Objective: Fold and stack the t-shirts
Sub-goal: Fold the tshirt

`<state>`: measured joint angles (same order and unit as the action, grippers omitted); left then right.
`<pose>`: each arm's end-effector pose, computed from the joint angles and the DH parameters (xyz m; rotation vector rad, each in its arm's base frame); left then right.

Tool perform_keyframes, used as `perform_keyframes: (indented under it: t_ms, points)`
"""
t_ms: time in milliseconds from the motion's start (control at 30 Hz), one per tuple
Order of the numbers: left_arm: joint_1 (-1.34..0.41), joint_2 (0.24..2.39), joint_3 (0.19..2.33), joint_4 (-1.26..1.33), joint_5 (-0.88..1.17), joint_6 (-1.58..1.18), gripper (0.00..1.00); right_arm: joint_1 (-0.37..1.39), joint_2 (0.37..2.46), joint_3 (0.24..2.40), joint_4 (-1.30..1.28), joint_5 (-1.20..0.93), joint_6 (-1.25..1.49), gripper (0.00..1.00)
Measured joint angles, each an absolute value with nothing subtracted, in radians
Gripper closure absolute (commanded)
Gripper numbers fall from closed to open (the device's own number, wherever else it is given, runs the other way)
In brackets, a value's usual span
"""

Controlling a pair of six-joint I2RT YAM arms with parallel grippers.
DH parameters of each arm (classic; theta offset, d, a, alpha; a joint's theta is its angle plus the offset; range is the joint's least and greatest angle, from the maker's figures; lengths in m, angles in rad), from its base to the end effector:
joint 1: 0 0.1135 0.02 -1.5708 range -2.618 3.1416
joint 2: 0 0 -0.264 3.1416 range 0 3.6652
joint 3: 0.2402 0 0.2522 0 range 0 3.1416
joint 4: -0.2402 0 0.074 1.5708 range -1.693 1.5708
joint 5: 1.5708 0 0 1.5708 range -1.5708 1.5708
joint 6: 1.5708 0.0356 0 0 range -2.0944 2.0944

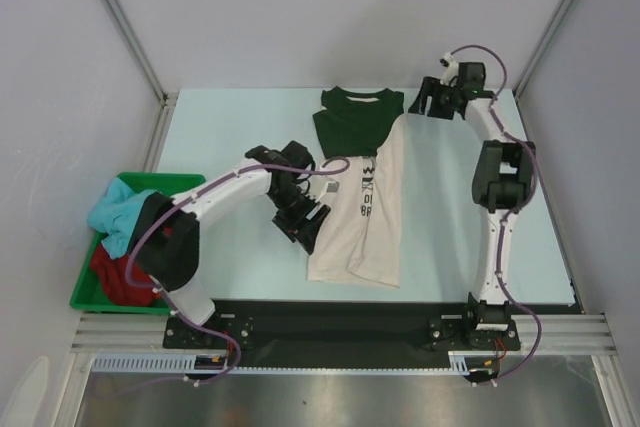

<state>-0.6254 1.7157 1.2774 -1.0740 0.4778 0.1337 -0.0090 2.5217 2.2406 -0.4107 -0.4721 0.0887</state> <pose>0.2430 -0.1957 0.2197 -1.1292 -2.7731 0.7286 0.5684 0.0111 0.1891 -0.1424 2.2304 0.5753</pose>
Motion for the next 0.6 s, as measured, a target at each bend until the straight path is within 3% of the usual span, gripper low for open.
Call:
perform_keyframes:
  t_ms: [333, 600]
  points:
    - [-0.502, 1.652, 1.230, -0.950, 0.489, -0.020, 0.36, -0.060, 1.728, 1.266, -0.371, -0.636, 0.227, 0.34]
    - [-0.458, 1.652, 1.040, -0.796, 0.602, -0.220, 0.36, 0.061, 1.370, 0.690, -0.412, -0.730, 0.377, 0.37]
